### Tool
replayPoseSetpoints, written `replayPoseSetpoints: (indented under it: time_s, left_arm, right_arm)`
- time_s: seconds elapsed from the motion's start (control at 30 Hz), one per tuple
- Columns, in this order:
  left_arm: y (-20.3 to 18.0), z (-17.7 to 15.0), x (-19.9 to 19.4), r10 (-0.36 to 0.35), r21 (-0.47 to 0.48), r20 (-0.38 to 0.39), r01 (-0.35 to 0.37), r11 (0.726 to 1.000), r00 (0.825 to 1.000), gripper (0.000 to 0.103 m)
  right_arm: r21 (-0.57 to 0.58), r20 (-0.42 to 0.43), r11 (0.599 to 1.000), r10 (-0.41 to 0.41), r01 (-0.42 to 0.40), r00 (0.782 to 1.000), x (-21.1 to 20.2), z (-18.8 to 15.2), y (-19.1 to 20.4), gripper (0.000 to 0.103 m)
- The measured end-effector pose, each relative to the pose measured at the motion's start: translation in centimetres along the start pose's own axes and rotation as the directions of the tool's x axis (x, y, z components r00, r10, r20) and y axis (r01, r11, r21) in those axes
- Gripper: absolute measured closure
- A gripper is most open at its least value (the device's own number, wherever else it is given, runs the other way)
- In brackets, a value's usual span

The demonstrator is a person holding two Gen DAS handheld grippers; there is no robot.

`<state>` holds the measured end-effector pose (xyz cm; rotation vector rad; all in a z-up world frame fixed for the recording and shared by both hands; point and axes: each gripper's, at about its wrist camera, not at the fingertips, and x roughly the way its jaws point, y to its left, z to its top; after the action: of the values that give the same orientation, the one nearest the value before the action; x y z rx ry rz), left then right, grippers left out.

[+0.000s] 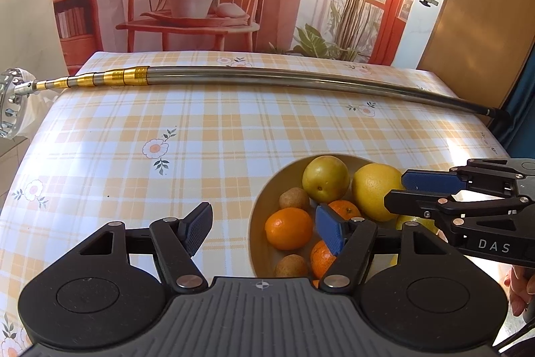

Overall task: Organize fruits
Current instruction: 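Carry the tangerine in the right tool over the plate, then open the right tool to release the tangerine onto the plate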

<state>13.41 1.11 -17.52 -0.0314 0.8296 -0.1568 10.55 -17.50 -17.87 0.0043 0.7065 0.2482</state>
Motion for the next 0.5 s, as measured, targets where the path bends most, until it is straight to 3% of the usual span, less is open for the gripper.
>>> replayPoseSetpoints:
  time_s: [0.2, 0.4, 0.5]
  left_arm:
    - [0.0, 0.1, -0.4, -0.002, 0.001, 0.015, 0.002, 1.000, 1.000, 0.029]
    - [-0.3, 0.1, -1.0, -0.006, 0.008, 0.020, 0.005, 1.000, 1.000, 0.027]
    - [-0.4, 0.1, -1.2, -0.013, 0.017, 0.019, 0.013, 1.000, 1.000, 0.019]
  right_arm:
    - [0.033, -0.027, 0.998, -0.056, 0.056, 0.998, -0.5, 0.2, -0.6, 0.058]
    - [0.062, -0.029, 0.995, -0.074, 0.075, 0.997, -1.3, 0.3, -0.8, 0.030]
    - [0.071, -0.024, 0.995, -0.072, 0.074, 0.997, -1.9, 0.5, -0.7, 0.011]
